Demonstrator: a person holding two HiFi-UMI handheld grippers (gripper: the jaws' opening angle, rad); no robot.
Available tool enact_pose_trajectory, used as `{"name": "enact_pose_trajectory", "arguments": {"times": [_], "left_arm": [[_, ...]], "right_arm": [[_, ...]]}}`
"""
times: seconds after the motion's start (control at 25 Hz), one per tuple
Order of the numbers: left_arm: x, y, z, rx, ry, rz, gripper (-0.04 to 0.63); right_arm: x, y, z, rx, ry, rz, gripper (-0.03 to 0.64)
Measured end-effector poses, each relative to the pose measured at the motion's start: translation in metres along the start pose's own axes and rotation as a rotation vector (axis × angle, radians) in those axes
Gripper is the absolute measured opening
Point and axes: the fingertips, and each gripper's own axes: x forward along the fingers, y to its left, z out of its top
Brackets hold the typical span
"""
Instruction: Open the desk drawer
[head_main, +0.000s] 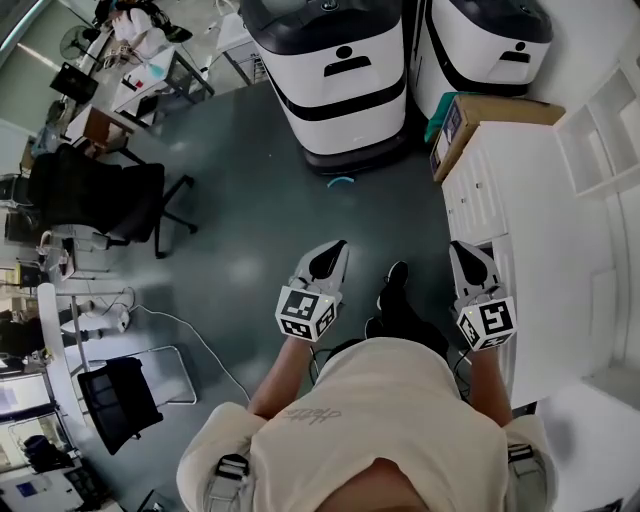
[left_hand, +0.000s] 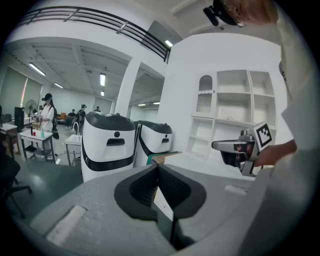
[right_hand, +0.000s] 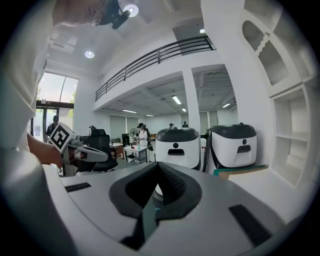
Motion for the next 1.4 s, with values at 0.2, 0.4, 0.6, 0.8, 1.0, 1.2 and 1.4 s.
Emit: {"name": "enact_pose_trajectory", "arguments": {"times": [0.2, 0.4, 0.6, 0.8, 1.0, 1.2, 1.4], "left_arm": [[0.051, 0.029, 0.042, 0.034, -0.01, 0.027, 0.014], [0.114, 0.048, 0.086, 0.057, -0.032, 0.027, 0.014], [0.161, 0.054, 0.103, 0.059, -0.031, 0.004, 0.014], [0.199, 0.059, 0.102, 0.051, 0.007, -0.036, 0.014], [0.233, 0.075, 0.114, 0.061, 0.003, -0.091, 0.014], [0.277, 0.098, 0.119, 0.114, 0.033, -0.211, 0.014], [0.319, 0.108, 0.139, 0.216, 0.07, -0.399, 0.014]], "right_arm": [[0.058, -0.053, 0.017, 0.015, -0.037, 0.01, -0.005], [0.111, -0.11, 0.027, 0.01, -0.062, 0.005, -0.005], [0.143, -0.146, 0.033, 0.015, -0.087, 0.009, -0.005], [0.157, -0.173, 0.031, 0.019, -0.065, -0.029, -0.005], [0.176, -0.186, 0.037, 0.021, -0.043, -0.077, -0.005], [0.205, -0.197, 0.046, 0.025, -0.019, -0.173, -0.005], [0.226, -0.203, 0.069, 0.035, -0.012, -0.299, -0.005]]}}
